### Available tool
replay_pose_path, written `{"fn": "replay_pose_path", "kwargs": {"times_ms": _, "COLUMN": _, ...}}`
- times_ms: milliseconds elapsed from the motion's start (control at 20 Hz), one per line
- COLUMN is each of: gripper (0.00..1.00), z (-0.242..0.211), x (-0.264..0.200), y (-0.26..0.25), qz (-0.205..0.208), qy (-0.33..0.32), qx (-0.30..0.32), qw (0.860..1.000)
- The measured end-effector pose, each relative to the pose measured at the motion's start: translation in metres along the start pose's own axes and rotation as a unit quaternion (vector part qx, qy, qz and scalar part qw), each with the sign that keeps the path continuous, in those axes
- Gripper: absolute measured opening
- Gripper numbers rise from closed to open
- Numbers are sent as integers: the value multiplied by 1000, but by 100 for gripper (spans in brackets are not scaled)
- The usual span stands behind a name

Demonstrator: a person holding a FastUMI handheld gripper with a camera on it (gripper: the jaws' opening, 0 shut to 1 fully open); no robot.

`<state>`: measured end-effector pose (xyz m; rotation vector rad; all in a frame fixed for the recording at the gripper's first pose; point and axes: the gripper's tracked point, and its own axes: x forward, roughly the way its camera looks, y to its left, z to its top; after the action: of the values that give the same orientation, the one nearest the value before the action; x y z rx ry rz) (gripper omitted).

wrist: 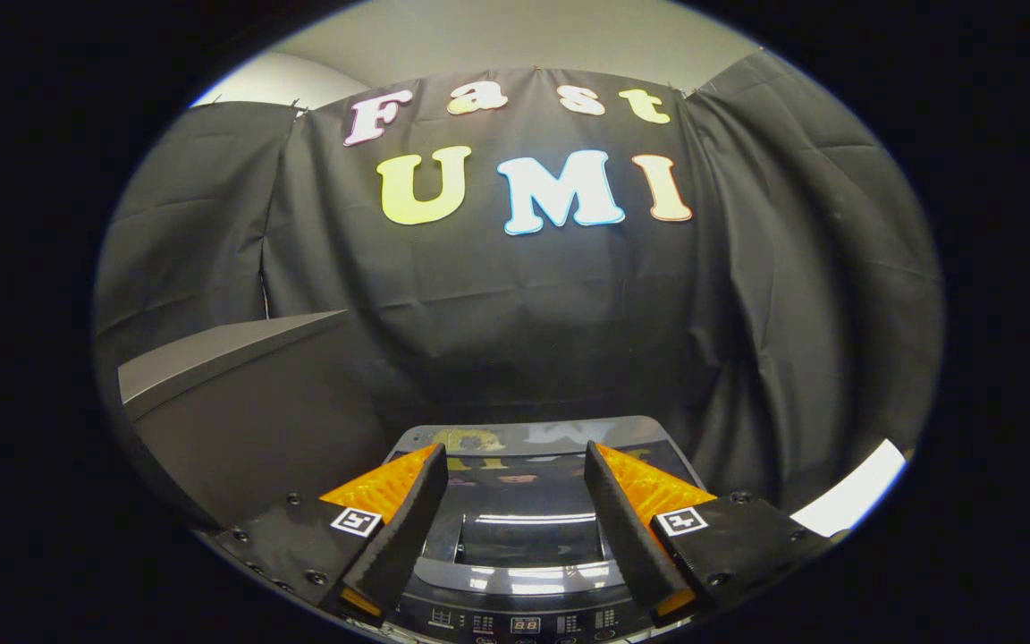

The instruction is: Put the clothes into the washing machine and then close the washing machine lid.

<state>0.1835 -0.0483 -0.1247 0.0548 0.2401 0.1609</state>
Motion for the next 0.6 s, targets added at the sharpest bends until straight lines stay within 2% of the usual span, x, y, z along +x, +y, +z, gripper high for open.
{"fn": "replay_pose_path", "kwargs": {"times_ms": 300, "gripper": 96, "z": 51, "x": -48, "y": 4, "qz": -12, "qy": -46, "qx": -7, "qw": 999}}
{"fn": "replay_pose_path", "kwargs": {"times_ms": 600, "gripper": 96, "z": 93, "x": -126, "y": 28, "qz": -20, "qy": -90, "qx": -23, "qw": 995}}
